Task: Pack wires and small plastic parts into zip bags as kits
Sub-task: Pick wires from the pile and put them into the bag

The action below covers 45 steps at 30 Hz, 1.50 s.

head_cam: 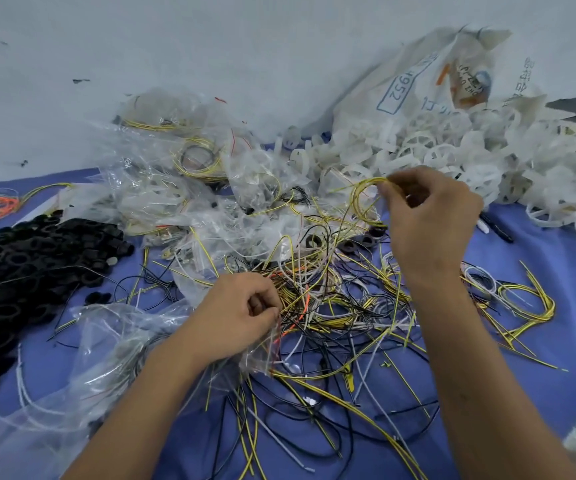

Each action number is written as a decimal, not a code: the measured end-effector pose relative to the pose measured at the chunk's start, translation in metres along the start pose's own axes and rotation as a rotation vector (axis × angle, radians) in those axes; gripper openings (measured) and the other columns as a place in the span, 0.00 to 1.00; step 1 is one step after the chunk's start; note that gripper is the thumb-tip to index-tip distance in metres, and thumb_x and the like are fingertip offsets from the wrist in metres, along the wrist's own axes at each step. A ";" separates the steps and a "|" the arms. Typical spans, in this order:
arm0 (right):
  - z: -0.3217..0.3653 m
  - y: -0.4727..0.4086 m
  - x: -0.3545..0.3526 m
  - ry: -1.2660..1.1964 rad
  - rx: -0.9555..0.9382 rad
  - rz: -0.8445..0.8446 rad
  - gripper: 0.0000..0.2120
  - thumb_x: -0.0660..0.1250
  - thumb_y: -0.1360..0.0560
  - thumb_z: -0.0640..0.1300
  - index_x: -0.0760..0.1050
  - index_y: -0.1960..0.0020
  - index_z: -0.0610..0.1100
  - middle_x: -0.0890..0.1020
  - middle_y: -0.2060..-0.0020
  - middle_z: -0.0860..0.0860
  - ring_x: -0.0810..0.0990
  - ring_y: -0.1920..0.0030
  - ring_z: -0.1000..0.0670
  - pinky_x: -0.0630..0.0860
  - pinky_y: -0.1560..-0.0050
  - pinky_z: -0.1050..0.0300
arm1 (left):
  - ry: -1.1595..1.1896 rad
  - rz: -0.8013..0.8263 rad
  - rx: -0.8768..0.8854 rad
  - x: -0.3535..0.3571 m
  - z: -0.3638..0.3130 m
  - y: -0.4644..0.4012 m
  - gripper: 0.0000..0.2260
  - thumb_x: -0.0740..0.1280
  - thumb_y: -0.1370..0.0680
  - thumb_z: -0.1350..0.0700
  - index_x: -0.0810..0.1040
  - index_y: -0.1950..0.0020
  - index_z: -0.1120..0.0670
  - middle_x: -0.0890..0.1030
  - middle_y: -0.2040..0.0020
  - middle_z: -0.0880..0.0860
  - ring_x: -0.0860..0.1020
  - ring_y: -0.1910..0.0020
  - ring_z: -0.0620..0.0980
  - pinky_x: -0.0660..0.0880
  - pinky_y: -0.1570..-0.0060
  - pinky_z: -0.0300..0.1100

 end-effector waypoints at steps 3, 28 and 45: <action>0.009 0.000 -0.011 -0.097 -0.013 -0.110 0.04 0.74 0.26 0.46 0.85 0.54 0.46 0.84 0.64 0.52 0.79 0.66 0.55 0.77 0.60 0.57 | -0.015 0.000 -0.002 -0.002 0.000 0.000 0.10 0.73 0.25 0.63 0.81 0.61 0.49 0.81 0.63 0.46 0.78 0.67 0.42 0.73 0.67 0.33; 0.026 0.112 0.110 -0.485 0.442 -0.028 0.05 0.75 0.27 0.46 0.81 0.59 0.47 0.81 0.68 0.56 0.76 0.70 0.59 0.74 0.66 0.62 | 0.143 0.225 -0.261 -0.106 0.021 0.050 0.16 0.76 0.30 0.73 0.81 0.66 0.51 0.87 0.56 0.53 0.83 0.58 0.49 0.78 0.59 0.39; 0.029 0.102 0.063 -0.418 0.266 -0.314 0.06 0.71 0.24 0.44 0.75 0.57 0.47 0.79 0.64 0.49 0.76 0.68 0.48 0.73 0.66 0.60 | 0.293 -0.144 0.049 -0.150 -0.022 0.041 0.13 0.72 0.32 0.80 0.80 0.63 0.62 0.82 0.58 0.58 0.81 0.58 0.48 0.77 0.55 0.41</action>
Point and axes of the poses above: each hand's wrist, its own y-axis away from the middle knuckle, its own x-axis out of the palm, z = x × y, the point moved 10 cm from there along -y, towards the middle knuckle
